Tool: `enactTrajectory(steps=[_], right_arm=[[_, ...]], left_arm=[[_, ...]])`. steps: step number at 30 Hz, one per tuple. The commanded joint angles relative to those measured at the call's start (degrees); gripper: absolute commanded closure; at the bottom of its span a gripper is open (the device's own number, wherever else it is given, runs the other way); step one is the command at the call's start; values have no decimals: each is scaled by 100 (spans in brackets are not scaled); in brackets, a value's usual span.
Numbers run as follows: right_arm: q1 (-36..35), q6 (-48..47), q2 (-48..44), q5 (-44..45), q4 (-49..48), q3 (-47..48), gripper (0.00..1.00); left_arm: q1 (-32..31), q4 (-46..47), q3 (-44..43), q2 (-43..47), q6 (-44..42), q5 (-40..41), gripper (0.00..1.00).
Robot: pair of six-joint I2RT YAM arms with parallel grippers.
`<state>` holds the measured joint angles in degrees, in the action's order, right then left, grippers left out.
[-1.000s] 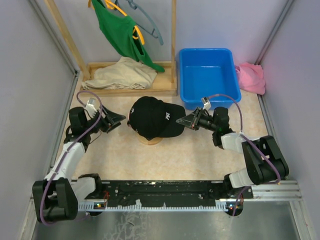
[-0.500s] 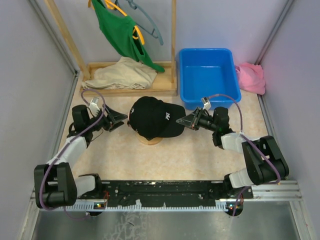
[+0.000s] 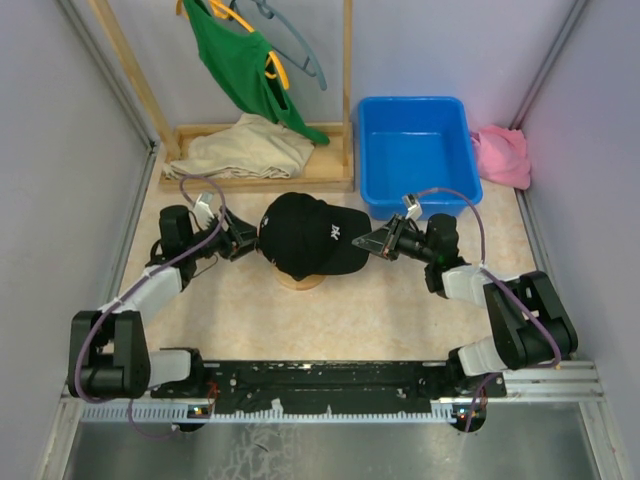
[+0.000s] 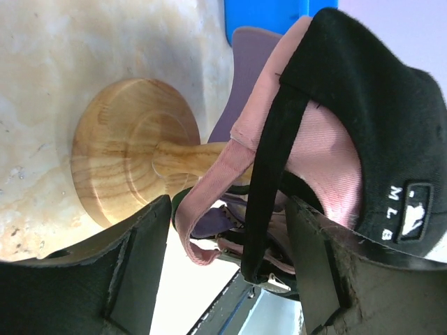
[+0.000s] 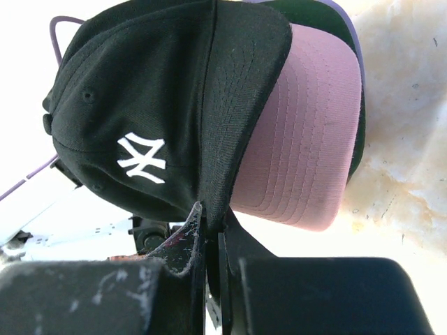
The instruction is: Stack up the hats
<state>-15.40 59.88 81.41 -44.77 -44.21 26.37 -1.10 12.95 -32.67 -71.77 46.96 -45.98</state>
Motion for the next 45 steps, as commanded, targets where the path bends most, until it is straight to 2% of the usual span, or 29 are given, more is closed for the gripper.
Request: enactTrajectory(steps=[1, 4, 11, 16, 26, 39, 45], right_arm=[[-66, -160, 112, 241, 129, -7, 100], [-69, -145, 121, 242, 123, -3, 100], [-7, -49, 247, 234, -73, -56, 100], [106, 12, 482, 218, -254, -108, 100], [411, -28, 914, 435, -581, -328, 100], [485, -535, 1237, 1083, 552, -175, 100], [456, -501, 1227, 959, 377, -165, 100]], left_arm=[[-279, 217, -84, -120, -45, 188, 28], [-293, 221, 38, -178, -104, 316, 32], [-291, 175, 188, -718, -513, 606, 59], [-267, 295, 328, -1233, -714, 671, 69], [-3, -40, 432, -1435, -1108, 758, 73], [83, -192, 633, -1492, -981, 1015, 78], [81, -125, 587, -1408, -869, 733, 79]])
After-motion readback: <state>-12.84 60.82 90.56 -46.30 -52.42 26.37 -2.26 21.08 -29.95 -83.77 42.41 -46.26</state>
